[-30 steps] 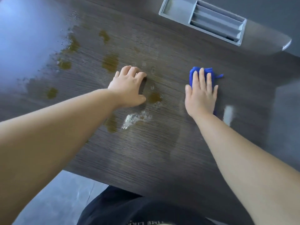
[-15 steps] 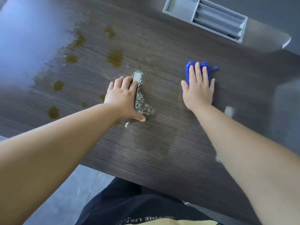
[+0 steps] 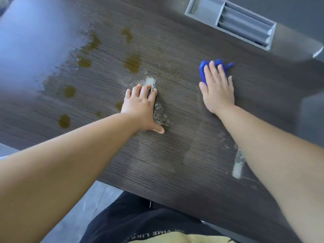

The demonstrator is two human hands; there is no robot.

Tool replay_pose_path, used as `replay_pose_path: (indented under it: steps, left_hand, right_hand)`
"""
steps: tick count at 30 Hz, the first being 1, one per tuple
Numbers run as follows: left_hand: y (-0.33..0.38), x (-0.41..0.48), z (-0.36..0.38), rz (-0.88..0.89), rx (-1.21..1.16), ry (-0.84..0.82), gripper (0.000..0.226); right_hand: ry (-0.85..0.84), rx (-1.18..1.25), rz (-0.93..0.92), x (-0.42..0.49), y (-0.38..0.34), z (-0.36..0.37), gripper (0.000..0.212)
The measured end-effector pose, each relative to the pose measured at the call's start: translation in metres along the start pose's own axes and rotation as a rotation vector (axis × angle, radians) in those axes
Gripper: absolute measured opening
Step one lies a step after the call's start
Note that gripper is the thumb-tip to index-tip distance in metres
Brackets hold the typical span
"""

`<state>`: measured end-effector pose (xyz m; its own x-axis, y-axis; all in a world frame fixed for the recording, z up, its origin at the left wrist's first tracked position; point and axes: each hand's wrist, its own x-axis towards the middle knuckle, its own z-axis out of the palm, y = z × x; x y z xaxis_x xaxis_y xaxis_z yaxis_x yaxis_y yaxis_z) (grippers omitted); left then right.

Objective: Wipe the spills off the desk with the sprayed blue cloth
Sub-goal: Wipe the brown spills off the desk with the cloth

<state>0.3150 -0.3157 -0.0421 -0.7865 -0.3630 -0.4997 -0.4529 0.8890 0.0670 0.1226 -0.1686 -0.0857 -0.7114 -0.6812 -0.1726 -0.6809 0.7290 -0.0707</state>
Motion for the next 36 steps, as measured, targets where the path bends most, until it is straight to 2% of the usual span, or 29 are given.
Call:
replay_pose_path:
  steps: [2, 3, 4, 8, 10, 12, 14, 17, 18, 19, 23, 25, 27, 29, 32, 34, 36]
  left_hand:
    - [0.0, 0.0, 0.0, 0.003, 0.002, -0.005, 0.132]
    - [0.0, 0.0, 0.0, 0.003, 0.002, -0.007, 0.132]
    - [0.0, 0.001, 0.0, 0.001, 0.002, -0.007, 0.132]
    - [0.002, 0.001, -0.001, 0.007, 0.008, 0.001, 0.13]
    - [0.002, 0.001, -0.003, 0.009, 0.023, -0.01, 0.131]
    - [0.002, 0.001, -0.003, 0.015, 0.025, -0.03, 0.132]
    - [0.001, 0.002, -0.003, 0.017, 0.014, -0.039, 0.132]
    - [0.001, 0.003, -0.003, 0.019, 0.014, -0.046, 0.131]
    - [0.002, 0.003, -0.003, 0.018, 0.014, -0.048, 0.132]
    - [0.001, 0.003, -0.004, 0.015, 0.015, -0.047, 0.132]
    - [0.003, 0.004, -0.004, 0.016, 0.031, -0.056, 0.131]
    - [0.002, 0.005, -0.004, 0.019, 0.035, -0.057, 0.131]
    - [0.001, 0.005, -0.003, 0.031, 0.036, -0.056, 0.131]
    - [0.0, 0.005, -0.002, 0.034, 0.031, -0.052, 0.13]
    - [0.001, 0.004, -0.002, 0.037, 0.031, -0.05, 0.129]
    - [0.001, 0.004, -0.001, 0.032, 0.015, -0.044, 0.13]
    - [0.001, 0.003, -0.001, 0.032, 0.002, -0.032, 0.13]
  right_hand:
    - [0.051, 0.026, 0.221, 0.017, -0.034, -0.001, 0.058]
    - [0.052, 0.043, 0.227, 0.017, -0.052, -0.001, 0.058]
    - [0.042, 0.048, 0.149, 0.013, -0.068, 0.002, 0.058]
    - [-0.033, -0.021, -0.499, -0.036, -0.074, 0.01, 0.057]
    - [-0.048, -0.055, -0.597, -0.034, -0.043, 0.008, 0.058]
    - [-0.034, -0.068, -0.452, -0.014, -0.011, 0.004, 0.06]
    - [-0.04, -0.023, -0.136, 0.015, -0.001, -0.004, 0.057]
    - [0.037, 0.027, 0.221, 0.042, -0.035, -0.005, 0.058]
    - [0.048, 0.047, 0.241, 0.041, -0.051, -0.004, 0.059]
    - [0.055, 0.056, 0.187, 0.036, -0.067, 0.0, 0.059]
    - [0.015, 0.007, -0.349, -0.029, -0.076, 0.011, 0.06]
    - [-0.001, -0.024, -0.451, -0.039, -0.045, 0.011, 0.059]
    - [0.026, -0.02, -0.326, -0.028, -0.012, 0.008, 0.06]
    - [0.031, 0.009, -0.034, -0.01, 0.003, 0.002, 0.059]
    - [0.099, 0.045, 0.358, 0.004, -0.025, 0.001, 0.058]
    - [0.11, 0.089, 0.377, -0.006, -0.056, 0.007, 0.058]
    - [0.102, 0.097, 0.15, -0.04, -0.078, 0.015, 0.059]
